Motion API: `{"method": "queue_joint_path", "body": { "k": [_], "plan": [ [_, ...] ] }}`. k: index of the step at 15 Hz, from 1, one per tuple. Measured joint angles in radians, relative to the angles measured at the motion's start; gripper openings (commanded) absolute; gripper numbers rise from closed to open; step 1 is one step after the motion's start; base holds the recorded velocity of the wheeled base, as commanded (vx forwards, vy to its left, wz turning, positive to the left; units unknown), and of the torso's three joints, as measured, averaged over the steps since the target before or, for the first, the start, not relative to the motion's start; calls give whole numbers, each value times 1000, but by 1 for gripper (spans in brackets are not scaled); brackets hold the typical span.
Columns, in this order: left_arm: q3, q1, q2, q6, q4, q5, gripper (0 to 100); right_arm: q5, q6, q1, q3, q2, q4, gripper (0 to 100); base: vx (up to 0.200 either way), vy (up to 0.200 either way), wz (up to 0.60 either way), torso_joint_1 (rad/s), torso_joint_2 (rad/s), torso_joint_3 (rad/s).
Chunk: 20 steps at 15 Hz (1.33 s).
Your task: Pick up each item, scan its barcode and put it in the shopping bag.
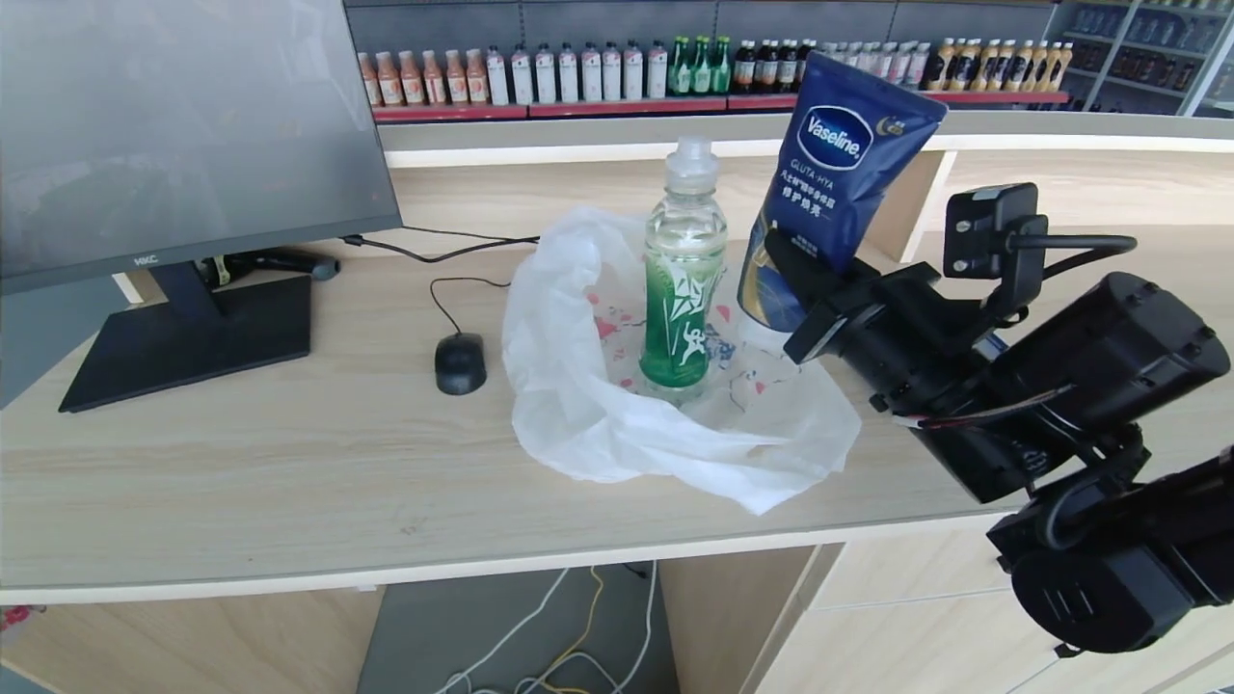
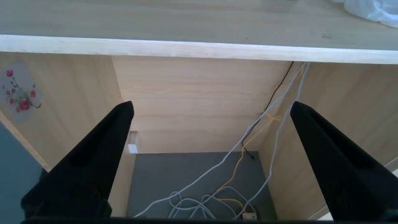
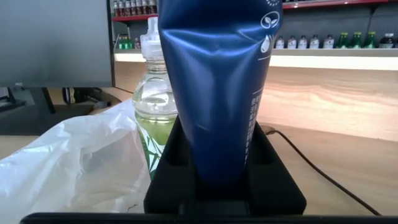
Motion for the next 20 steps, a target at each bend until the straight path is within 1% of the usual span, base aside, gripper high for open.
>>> {"method": "queue_joint_path", "body": {
  "k": [8, 20],
  "plan": [
    [0, 1, 0, 0, 0, 0, 100, 1, -2, 1, 5, 41, 0, 0, 0, 0, 0, 0, 0, 0],
    [0, 1, 0, 0, 0, 0, 100, 2, -1, 1, 50, 120, -1, 0, 0, 0, 0, 0, 0, 0]
  ]
}}
